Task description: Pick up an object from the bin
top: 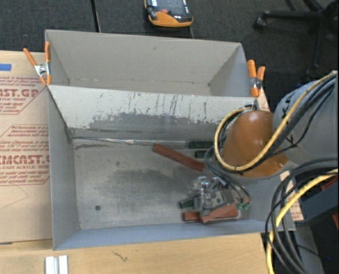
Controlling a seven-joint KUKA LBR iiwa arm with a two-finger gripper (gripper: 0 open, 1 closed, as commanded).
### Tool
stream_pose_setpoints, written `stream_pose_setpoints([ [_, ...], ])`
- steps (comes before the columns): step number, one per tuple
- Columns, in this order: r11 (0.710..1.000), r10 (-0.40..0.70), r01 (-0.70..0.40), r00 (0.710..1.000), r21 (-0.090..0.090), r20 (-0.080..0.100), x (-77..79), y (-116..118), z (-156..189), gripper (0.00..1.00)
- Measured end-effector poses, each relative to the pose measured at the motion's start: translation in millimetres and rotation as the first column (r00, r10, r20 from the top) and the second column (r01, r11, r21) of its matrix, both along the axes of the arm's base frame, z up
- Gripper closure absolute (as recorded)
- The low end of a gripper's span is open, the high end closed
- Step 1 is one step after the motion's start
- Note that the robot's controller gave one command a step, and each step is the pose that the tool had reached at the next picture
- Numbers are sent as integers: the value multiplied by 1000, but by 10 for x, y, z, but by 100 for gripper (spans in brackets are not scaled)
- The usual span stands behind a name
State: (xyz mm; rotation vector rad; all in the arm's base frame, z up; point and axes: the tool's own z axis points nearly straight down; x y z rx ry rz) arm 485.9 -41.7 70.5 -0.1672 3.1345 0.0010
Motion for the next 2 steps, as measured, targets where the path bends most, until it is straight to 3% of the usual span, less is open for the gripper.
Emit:
stream_pose_setpoints([
  [2, 1000, 0, 0, 1000, 0, -4, -9, 2, 28, 100],
])
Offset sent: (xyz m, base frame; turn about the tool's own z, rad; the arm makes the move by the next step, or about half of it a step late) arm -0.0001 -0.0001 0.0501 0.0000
